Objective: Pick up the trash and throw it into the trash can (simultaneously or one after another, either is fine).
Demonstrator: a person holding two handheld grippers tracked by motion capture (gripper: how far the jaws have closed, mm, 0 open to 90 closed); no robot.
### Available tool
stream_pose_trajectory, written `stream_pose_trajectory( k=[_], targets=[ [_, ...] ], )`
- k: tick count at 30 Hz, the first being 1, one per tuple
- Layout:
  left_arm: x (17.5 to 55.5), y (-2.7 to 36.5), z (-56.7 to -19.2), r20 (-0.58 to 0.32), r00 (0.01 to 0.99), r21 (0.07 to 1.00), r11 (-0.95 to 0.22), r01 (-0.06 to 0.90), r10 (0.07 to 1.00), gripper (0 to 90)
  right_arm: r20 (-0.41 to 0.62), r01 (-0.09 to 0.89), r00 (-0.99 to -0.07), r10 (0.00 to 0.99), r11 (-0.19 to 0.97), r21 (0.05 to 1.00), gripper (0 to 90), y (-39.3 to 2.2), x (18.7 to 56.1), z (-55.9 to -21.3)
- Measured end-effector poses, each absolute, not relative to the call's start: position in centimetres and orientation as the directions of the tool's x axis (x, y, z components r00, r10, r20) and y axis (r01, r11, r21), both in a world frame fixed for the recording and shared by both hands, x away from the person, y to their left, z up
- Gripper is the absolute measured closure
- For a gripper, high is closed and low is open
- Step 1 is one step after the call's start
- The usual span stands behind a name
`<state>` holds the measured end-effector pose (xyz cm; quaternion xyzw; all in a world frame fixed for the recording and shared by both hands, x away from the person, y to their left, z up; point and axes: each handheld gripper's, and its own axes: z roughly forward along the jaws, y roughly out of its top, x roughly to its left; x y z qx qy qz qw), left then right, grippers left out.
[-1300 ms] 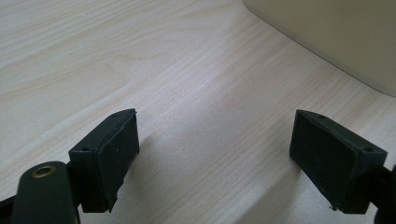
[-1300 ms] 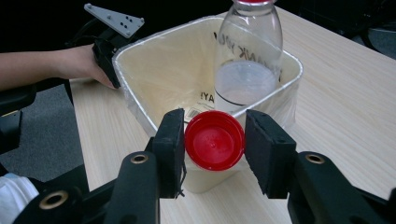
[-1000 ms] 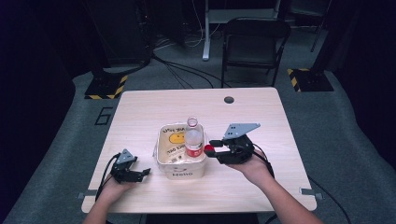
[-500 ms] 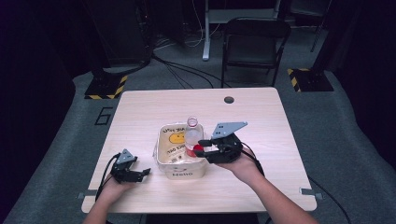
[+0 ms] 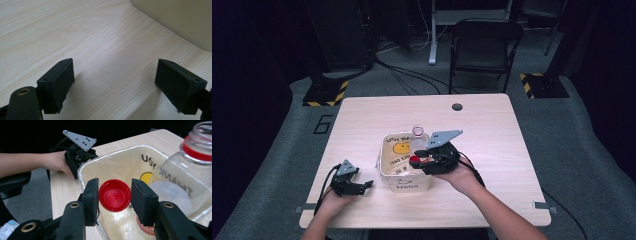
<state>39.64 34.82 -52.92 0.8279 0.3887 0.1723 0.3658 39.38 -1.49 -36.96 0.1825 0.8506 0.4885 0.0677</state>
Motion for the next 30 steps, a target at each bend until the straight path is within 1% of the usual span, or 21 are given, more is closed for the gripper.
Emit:
stream_pose_trajectory(
  k=[14,30],
  targets=[
    [39.6,34.8,-52.9,0.001,0.639,0.74,-0.43,0.516,0.769,15.6,0.061,0.233,-0.936,0.347,0.482,0.845,57.9,1.1,39.9,-37.9],
    [39.7,34.8,-52.9,0.001,0.639,0.741,-0.43,0.516,0.769,15.6,0.047,0.24,-0.932,0.36,0.514,0.824,57.8,2.4,40.7,-38.9]
  ],
)
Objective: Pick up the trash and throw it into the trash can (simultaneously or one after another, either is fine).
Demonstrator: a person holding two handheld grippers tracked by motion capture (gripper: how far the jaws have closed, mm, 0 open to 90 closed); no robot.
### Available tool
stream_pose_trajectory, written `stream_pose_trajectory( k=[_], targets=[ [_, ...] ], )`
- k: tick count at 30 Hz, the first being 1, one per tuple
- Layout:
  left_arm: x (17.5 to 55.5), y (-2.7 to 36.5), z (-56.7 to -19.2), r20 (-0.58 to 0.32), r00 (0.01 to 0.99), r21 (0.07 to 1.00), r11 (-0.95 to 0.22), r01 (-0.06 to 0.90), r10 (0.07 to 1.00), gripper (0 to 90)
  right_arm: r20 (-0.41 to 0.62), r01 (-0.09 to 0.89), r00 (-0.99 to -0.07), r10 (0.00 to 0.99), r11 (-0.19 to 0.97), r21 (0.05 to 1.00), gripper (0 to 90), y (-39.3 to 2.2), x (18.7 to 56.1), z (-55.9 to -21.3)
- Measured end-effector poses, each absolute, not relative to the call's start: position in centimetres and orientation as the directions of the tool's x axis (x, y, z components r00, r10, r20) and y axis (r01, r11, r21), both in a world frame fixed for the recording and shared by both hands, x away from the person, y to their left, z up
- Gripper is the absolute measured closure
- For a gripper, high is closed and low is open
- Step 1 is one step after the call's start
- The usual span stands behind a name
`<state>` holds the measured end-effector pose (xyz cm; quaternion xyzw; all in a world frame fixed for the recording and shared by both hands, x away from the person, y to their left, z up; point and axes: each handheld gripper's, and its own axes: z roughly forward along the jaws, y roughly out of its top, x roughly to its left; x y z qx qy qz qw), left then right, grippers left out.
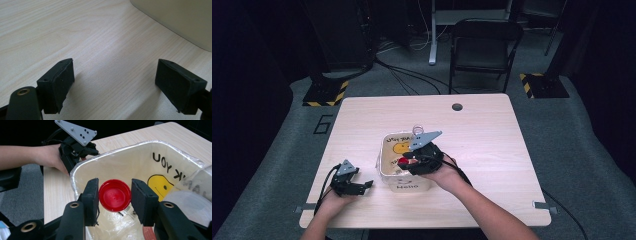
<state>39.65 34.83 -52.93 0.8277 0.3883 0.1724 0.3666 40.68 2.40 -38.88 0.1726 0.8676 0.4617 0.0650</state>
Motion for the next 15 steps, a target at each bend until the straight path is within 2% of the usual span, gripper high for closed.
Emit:
stream_pose_trajectory(
  k=[10,15],
  targets=[
    [39.66,34.83,-52.93,0.001,0.639,0.741,-0.43,0.516,0.769,15.6,0.051,0.254,-0.93,0.363,0.537,0.805,57.2,2.87,41.06,-39.44],
    [39.69,34.81,-52.97,0.001,0.639,0.743,-0.428,0.514,0.769,15.6,0.06,0.263,-0.929,0.365,0.537,0.801,51.3,2.95,41.06,-39.51]
  ],
)
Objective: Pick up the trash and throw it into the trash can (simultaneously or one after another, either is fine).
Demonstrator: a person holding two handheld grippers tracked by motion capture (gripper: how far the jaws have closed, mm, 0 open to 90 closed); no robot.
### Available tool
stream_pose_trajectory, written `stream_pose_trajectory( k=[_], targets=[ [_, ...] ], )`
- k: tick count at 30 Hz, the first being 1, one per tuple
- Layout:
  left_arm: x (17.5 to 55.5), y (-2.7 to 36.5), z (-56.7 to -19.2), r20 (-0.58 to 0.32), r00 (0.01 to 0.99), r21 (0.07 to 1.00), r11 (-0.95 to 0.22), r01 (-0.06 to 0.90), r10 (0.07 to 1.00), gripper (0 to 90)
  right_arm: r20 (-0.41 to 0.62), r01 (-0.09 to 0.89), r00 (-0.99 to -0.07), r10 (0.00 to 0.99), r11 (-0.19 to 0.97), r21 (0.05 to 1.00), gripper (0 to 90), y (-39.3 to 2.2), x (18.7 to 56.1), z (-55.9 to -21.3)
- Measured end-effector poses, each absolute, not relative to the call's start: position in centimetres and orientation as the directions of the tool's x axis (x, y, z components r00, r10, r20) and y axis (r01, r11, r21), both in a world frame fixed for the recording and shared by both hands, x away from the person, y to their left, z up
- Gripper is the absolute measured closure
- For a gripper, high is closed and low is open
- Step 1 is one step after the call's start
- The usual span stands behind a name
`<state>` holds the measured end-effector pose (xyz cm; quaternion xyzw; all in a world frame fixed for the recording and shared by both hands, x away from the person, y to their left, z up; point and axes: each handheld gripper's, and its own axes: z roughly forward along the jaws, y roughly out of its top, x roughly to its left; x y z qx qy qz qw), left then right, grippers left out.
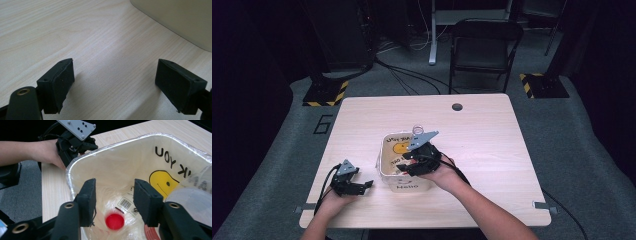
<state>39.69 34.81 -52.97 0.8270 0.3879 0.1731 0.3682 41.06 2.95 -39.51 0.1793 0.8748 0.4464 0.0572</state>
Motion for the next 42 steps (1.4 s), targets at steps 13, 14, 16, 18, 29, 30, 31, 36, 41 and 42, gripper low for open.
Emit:
stream_pose_trajectory(
  k=[13,14,16,18,29,30,31,36,41,42],
  targets=[
    [39.8,34.8,-52.9,-0.004,0.641,0.739,-0.43,0.519,0.767,15.5,0.031,0.22,-0.938,0.346,0.525,0.822,48.4,2.4,39.6,-38.6],
    [39.8,34.8,-52.9,-0.003,0.64,0.741,-0.428,0.517,0.768,15.5,0.028,0.217,-0.939,0.344,0.524,0.824,48.1,2.3,39.4,-38.5],
    [39.9,34.7,-52.9,0.0,0.641,0.74,-0.431,0.517,0.768,15.5,0.02,0.206,-0.939,0.342,0.518,0.83,47.2,2.1,39.0,-38.3],
    [40.0,34.7,-53.0,-0.005,0.639,0.743,-0.425,0.517,0.769,15.5,0.01,0.195,-0.94,0.341,0.513,0.836,46.1,1.6,38.6,-38.1],
    [40.7,34.4,-52.9,-0.004,0.646,0.74,-0.432,0.515,0.763,15.5,-0.01,0.237,-0.88,0.474,0.457,0.857,43.7,-3.7,37.8,-37.9],
    [40.7,34.4,-52.9,-0.005,0.646,0.739,-0.432,0.516,0.763,15.5,-0.014,0.242,-0.871,0.492,0.453,0.858,43.5,-4.3,37.9,-37.9],
    [40.8,34.4,-52.9,-0.005,0.646,0.737,-0.434,0.518,0.764,15.5,-0.018,0.247,-0.861,0.508,0.45,0.858,43.4,-4.8,37.9,-37.9],
    [40.9,34.4,-52.9,-0.002,0.645,0.74,-0.433,0.515,0.764,15.5,-0.016,0.277,-0.821,0.571,0.422,0.863,43.2,-7.5,38.0,-38.1],
    [40.9,34.4,-52.9,-0.004,0.643,0.74,-0.43,0.516,0.766,15.5,0.001,0.303,-0.784,0.621,0.382,0.873,42.9,-10.0,38.2,-38.5],
    [40.9,34.4,-52.9,-0.004,0.643,0.74,-0.43,0.516,0.766,15.5,0.001,0.303,-0.784,0.621,0.382,0.873,42.9,-10.0,38.2,-38.5]
  ],
)
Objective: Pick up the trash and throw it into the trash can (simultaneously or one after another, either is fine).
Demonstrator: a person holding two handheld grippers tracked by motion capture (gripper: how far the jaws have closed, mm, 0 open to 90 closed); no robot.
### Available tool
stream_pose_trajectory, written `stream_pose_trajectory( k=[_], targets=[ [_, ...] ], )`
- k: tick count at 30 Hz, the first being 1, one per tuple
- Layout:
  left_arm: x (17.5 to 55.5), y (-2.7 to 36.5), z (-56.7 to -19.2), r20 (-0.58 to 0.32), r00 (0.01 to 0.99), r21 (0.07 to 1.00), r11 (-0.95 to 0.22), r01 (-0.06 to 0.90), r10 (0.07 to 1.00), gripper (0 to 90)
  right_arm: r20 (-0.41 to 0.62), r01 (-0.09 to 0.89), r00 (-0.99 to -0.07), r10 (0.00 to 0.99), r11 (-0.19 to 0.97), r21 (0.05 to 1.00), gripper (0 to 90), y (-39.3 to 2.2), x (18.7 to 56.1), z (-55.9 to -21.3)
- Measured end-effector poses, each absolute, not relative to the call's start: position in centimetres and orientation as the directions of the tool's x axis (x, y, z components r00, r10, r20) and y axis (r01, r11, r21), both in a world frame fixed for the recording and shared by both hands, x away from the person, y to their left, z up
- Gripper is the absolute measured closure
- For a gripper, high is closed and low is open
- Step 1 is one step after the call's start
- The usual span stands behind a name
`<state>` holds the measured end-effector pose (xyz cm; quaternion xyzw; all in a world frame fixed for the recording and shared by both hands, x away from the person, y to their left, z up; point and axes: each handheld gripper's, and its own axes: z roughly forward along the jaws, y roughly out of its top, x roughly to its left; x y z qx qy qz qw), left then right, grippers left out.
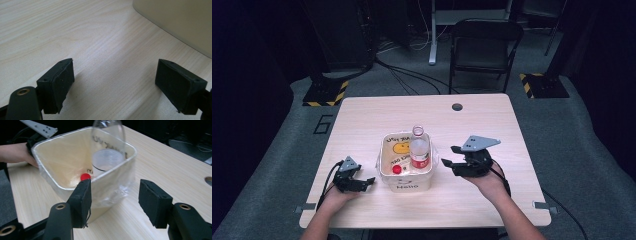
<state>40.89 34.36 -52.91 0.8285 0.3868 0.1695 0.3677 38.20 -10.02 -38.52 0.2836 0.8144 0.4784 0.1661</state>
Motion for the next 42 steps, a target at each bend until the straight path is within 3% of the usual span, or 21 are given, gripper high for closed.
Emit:
stream_pose_trajectory(
  k=[17,26,42],
  targets=[
    [40.9,34.3,-52.9,-0.002,0.641,0.743,-0.428,0.514,0.767,15.5,0.066,0.395,-0.683,0.727,0.292,0.871,41.8,-15.2,38.4,-42.3],
    [40.9,34.3,-52.9,-0.002,0.641,0.743,-0.428,0.514,0.767,15.4,0.006,0.409,-0.654,0.756,0.347,0.844,41.1,-15.9,38.7,-44.3],
    [41.0,34.3,-53.0,0.001,0.643,0.743,-0.43,0.512,0.766,15.2,0.039,0.55,-0.552,0.833,0.328,0.768,42.5,-19.7,40.0,-47.9]
  ],
)
